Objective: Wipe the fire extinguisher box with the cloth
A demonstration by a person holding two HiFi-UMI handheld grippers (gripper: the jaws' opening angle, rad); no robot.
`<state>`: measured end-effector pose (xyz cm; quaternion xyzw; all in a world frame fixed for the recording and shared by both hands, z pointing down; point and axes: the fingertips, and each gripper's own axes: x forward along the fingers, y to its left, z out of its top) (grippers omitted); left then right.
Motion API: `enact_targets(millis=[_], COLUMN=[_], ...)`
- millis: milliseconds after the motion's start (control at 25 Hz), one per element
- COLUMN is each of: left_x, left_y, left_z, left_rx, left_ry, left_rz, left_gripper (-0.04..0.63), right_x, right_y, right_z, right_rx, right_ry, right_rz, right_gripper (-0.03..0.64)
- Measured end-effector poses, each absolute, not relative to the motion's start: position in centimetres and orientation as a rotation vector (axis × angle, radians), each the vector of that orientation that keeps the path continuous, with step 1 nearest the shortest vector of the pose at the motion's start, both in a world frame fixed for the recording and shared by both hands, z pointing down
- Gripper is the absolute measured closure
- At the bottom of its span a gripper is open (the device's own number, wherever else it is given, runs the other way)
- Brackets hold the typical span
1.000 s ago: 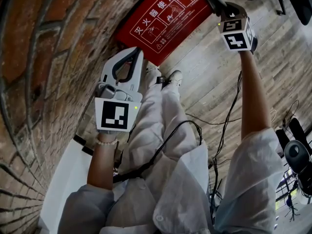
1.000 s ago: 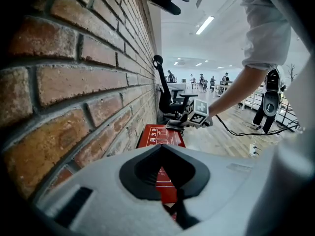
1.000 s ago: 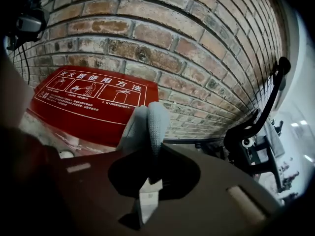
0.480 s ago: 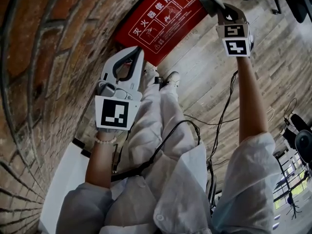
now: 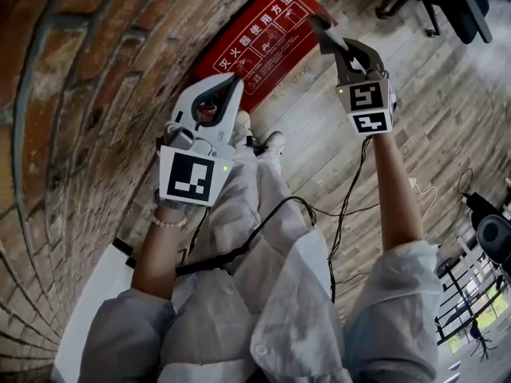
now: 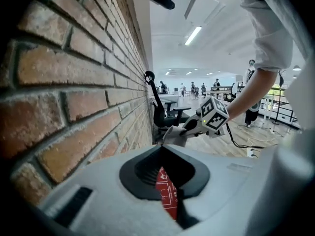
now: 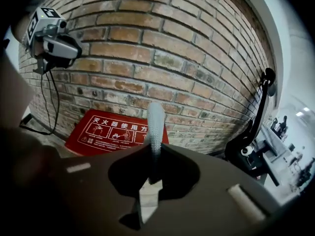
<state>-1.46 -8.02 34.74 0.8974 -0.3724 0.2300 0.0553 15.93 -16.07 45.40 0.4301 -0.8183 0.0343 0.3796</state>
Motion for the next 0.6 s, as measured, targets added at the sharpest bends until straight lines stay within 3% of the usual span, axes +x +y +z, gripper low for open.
enact_targets(millis=[600], left_x=[-0.3], left_y=[-5.4], left_z=[21.2], left_rx=[2.88], left_ry=[-1.088], left_rz=[0.665], left_gripper=[0.597], right_x=[14.4], right_y=[-9.5], right_z=[26.4], right_rx=[1.206], right_ry=[-2.235], right_rz=[-0.003], right_gripper=[0.597])
